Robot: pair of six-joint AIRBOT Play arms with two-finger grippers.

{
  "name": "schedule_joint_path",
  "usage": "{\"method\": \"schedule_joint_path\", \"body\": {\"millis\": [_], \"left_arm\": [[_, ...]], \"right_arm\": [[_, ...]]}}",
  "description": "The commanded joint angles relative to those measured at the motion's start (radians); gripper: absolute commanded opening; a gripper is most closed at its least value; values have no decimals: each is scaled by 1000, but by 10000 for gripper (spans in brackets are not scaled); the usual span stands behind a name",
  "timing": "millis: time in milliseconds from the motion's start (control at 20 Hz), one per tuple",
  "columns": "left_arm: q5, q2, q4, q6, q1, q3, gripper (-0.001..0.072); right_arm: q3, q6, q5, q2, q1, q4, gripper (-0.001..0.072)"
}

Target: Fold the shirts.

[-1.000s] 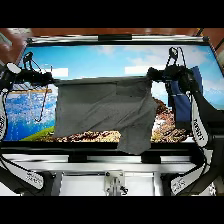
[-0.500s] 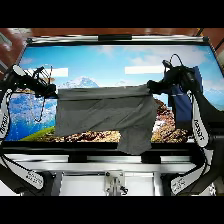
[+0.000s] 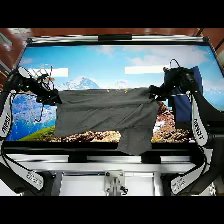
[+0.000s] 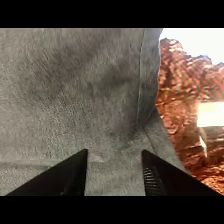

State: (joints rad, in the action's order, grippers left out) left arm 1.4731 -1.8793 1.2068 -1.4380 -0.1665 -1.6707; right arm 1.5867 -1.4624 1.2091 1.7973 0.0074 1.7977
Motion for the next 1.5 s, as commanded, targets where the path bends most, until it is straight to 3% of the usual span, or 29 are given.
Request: {"method": "schedule_joint_path", "body": {"millis": [0,200,300,550,600,650,1100,1150,1250,1350,1450], "left_arm": [[65,27,-29,-15,-10,-1,493],[155,142,-29,-14,-48,40,493],[140,246,-29,14,-64,214,520],[-81,493,-80,129,-179,773,561],[-102,503,-108,153,-213,811,566],[-105,500,-143,175,-244,835,634],[-230,473,-196,196,-200,903,597],[-236,463,-215,196,-191,903,561],[-244,446,-240,196,-176,903,161],[-244,448,-244,200,-176,902,39],[-240,454,-244,221,-178,902,35]], "right_arm": [[2,-32,61,-58,-23,-39,472],[-11,-64,290,-174,-139,-76,472],[-123,-106,339,-257,-195,-63,472],[-488,-204,244,-454,-274,124,472],[-518,-207,232,-467,-274,132,472],[-530,-207,230,-466,-273,138,472],[-536,-198,168,-466,-271,165,472],[-537,-196,168,-466,-271,159,473],[-571,-192,167,-466,-269,162,590],[-647,-201,161,-466,-239,165,590],[-724,-229,125,-466,-175,177,590]]}}
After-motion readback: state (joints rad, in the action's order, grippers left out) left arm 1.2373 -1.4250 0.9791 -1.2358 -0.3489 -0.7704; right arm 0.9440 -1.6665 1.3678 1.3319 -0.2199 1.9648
